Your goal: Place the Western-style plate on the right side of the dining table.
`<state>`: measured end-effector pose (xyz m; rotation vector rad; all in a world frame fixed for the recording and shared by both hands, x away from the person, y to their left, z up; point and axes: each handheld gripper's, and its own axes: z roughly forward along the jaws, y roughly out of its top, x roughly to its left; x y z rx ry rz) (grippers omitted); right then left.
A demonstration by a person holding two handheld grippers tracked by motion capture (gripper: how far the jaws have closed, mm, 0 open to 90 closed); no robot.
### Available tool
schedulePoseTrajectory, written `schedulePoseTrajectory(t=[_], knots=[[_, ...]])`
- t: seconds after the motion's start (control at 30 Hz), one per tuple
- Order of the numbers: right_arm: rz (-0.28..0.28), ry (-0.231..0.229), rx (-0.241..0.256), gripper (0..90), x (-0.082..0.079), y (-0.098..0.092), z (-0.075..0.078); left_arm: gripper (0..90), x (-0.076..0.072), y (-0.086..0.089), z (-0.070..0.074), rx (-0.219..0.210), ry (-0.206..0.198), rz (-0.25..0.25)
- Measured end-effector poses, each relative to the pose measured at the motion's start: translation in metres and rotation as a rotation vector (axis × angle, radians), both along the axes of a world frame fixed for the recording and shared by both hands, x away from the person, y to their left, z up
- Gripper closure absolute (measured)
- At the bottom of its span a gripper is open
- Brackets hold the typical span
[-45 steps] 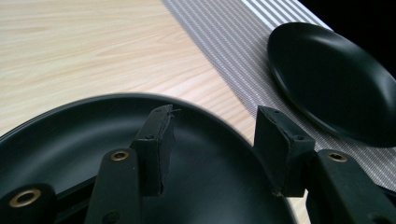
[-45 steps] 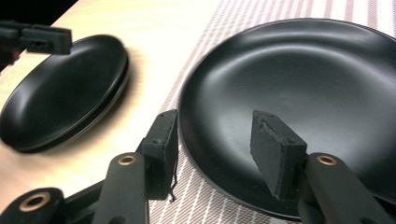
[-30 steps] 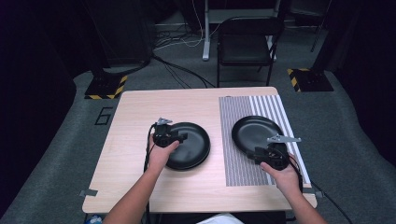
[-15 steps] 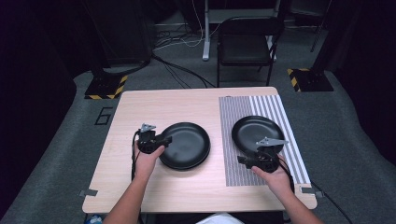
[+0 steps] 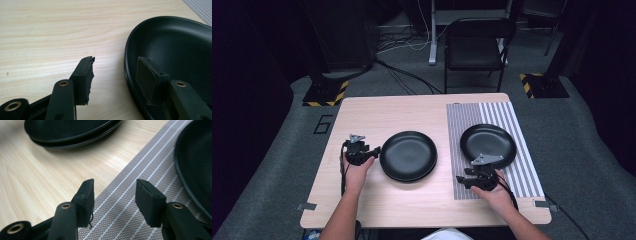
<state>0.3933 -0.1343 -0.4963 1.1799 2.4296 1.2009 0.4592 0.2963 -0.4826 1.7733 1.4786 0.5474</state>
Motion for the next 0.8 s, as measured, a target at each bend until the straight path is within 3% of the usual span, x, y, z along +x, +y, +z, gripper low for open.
schedulePoseTrajectory(t=[0.17, 0.3, 0.47, 0.6, 0.7, 0.8], knots=[[0.043, -0.04, -0.033, 47.5, -0.005, 0.009, -0.005, 47.6, 0.003, 0.01, -0.004, 0.02, 0.008, 0.022], [0.042, -0.059, -0.028, 47.4, -0.008, 0.013, -0.009, 47.0, 0.006, 0.019, -0.009, 0.033, 0.037, 0.018], [0.05, -0.079, -0.041, 47.4, -0.008, 0.015, -0.011, 47.2, 0.008, 0.03, -0.016, 0.03, 0.044, 0.037], [0.054, -0.104, -0.054, 47.5, -0.006, 0.016, -0.013, 46.5, 0.01, 0.037, -0.022, 0.061, 0.05, 0.05], [0.052, -0.105, -0.06, 47.6, -0.006, 0.018, -0.015, 46.3, 0.01, 0.041, -0.026, 0.03, 0.059, 0.066], [0.058, -0.118, -0.062, 47.7, -0.005, 0.019, -0.015, 45.4, 0.011, 0.04, -0.029, 0.054, 0.059, 0.057]])
